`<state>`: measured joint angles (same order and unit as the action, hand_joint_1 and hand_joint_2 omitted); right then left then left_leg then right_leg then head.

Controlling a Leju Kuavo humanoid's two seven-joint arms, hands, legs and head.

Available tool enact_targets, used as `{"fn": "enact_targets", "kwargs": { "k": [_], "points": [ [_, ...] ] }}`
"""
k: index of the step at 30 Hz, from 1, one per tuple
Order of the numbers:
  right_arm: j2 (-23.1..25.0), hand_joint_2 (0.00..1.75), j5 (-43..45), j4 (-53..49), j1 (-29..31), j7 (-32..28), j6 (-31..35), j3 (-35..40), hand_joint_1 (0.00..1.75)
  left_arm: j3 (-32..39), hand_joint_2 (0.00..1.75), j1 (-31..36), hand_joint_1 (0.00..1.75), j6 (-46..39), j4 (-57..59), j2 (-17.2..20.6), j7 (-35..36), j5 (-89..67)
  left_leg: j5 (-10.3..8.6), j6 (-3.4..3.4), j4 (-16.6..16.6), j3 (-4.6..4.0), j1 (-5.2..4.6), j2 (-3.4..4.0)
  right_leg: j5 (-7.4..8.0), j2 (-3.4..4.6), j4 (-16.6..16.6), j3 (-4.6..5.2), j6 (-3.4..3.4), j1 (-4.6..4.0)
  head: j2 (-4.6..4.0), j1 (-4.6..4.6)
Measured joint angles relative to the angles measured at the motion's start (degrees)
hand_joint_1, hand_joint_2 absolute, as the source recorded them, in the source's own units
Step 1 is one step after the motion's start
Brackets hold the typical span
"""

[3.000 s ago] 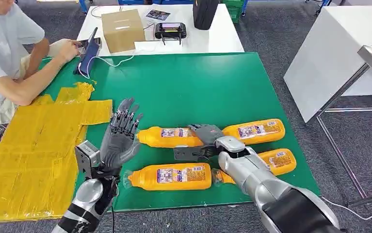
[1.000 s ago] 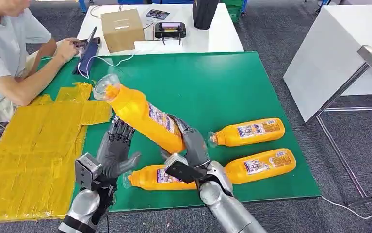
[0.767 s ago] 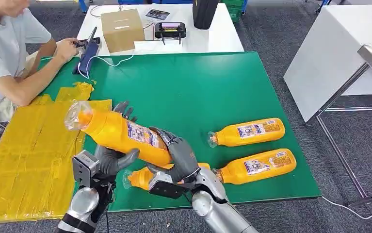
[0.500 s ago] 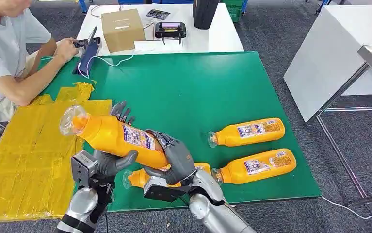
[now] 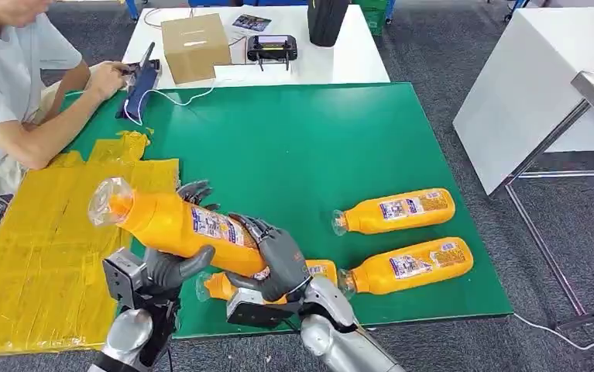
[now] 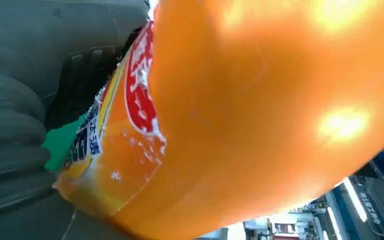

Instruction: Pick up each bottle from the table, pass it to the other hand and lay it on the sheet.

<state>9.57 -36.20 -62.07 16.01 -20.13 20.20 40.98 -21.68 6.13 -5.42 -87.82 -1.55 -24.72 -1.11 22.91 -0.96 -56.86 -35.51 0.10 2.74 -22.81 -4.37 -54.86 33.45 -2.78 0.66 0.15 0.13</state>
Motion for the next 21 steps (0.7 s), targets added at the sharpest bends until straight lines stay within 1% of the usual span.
{"fn": "enact_targets", "kwargs": {
  "k": [7,8,9,12,13,16,17,19,21],
  "points": [
    [-0.5,1.75,1.0,-3.0,-1.7,0.0,-0.3,0.0,1.75,-0.2,1.75,-0.1,1.75,-0.8,-1.2,-0.1,-0.5,-1.4,0.00,0.00,0.0,0.01,0.00,0.00,0.00,0.00,0.0,0.01,0.00,0.00,0.00,0.00],
    [-0.6,1.75,1.2,-3.6,-2.1,-0.1,-0.3,0.0,0.59,-0.3,1.75,-0.1,1.75,-1.2,-1.4,-0.1,-0.6,-2.2,0.00,0.00,0.0,0.01,0.00,0.00,0.00,0.00,0.0,0.02,0.00,0.00,0.00,0.00],
    [-0.8,1.75,2.0,-4.5,-2.5,-0.3,-0.3,-0.1,0.00,-0.5,1.75,-0.1,1.75,-1.6,-1.8,-0.2,-0.8,-3.3,0.00,0.00,0.0,0.01,0.00,0.00,0.00,0.00,0.0,0.02,0.00,0.00,0.00,0.00],
    [-1.2,1.75,5.3,-6.9,-3.7,-1.5,-0.3,-0.9,0.00,-1.5,1.75,0.2,1.75,-3.1,-2.5,-0.6,-1.0,-6.1,0.00,0.00,0.0,0.00,-0.01,0.00,0.00,0.00,0.0,0.02,0.00,0.00,0.00,0.02],
    [-1.3,0.00,6.7,-7.8,-4.4,-2.1,-0.2,-1.4,0.00,-1.8,1.75,0.5,1.75,-3.9,-2.8,-0.7,-1.0,-7.0,0.00,0.00,0.0,0.00,-0.01,-0.01,0.00,0.00,0.0,0.02,0.00,0.00,0.00,0.00],
    [-1.7,0.00,14.0,-12.8,-7.2,-5.1,0.2,-3.6,0.00,-2.5,1.75,1.7,1.75,-8.5,-3.3,-0.6,-1.0,-10.5,0.00,0.00,0.0,-0.02,-0.01,-0.02,0.01,-0.01,0.0,0.02,0.00,0.00,0.00,0.02],
    [-1.8,1.75,16.4,-15.1,-8.3,-6.1,0.4,-4.6,0.00,-2.5,1.75,2.3,1.75,-11.0,-3.3,-0.5,-0.7,-12.9,0.00,0.00,0.0,-0.02,-0.01,-0.02,0.00,-0.01,0.0,0.05,0.00,0.00,0.00,0.00],
    [-2.3,1.75,20.1,-20.7,-10.5,-7.1,0.5,-6.6,0.00,-2.5,1.75,3.5,1.75,-16.2,-3.3,0.0,1.0,-19.8,0.00,0.00,0.0,-0.04,0.00,-0.03,0.00,-0.01,0.0,0.04,0.00,0.00,0.00,0.02],
    [-3.0,1.75,20.7,-25.7,-12.2,-8.1,1.2,-8.6,0.00,-2.5,1.75,5.2,1.75,-20.1,-3.0,0.5,4.2,-27.5,0.00,0.00,0.0,-0.03,-0.01,-0.02,0.01,-0.01,0.0,0.05,0.00,0.00,0.00,0.00]
  ]
}}
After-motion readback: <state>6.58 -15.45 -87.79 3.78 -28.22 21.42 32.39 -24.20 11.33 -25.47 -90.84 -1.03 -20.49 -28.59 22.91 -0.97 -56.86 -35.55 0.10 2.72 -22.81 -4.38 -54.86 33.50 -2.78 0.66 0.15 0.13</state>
